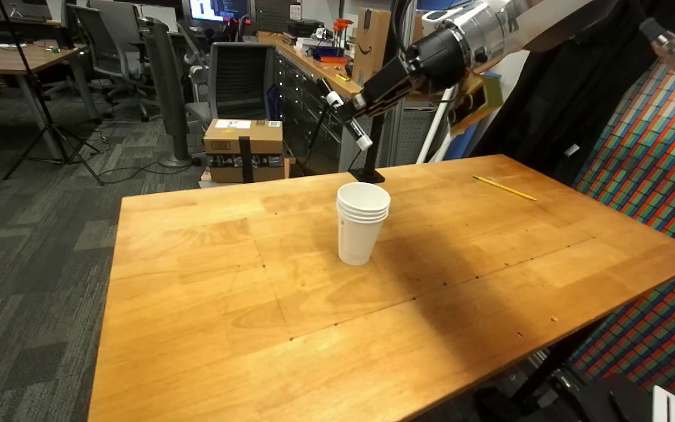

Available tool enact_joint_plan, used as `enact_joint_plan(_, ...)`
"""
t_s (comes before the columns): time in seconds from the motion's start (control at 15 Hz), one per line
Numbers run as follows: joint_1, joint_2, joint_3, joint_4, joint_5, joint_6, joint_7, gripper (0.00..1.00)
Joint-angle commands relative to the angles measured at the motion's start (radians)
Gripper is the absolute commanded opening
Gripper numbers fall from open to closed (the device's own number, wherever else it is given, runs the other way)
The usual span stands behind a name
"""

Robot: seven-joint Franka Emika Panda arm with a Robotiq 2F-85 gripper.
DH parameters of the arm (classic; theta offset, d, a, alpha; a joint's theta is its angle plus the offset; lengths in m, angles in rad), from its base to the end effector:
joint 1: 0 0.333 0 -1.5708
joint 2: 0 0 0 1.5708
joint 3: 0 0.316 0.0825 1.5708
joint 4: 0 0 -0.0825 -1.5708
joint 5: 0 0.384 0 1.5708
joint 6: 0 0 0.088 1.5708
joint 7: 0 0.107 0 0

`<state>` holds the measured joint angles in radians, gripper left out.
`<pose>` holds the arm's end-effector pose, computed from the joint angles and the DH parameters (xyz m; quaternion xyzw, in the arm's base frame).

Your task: Put the marker inside the cup.

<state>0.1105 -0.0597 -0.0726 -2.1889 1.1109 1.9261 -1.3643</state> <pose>0.5153 0.0817 0.4304 -0.7951 -0.3670 -0.2241 0.4278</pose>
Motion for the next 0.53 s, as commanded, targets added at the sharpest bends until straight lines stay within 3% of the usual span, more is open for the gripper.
enact_joint_plan(0.0, -0.040, 0.068, 0.031, 0.062, 0.042, -0.056, -0.032, 0.09)
enact_joint_plan(0.47, -0.075, 0.138, 0.044, 0.098, 0.065, -0.104, -0.090, 0.09)
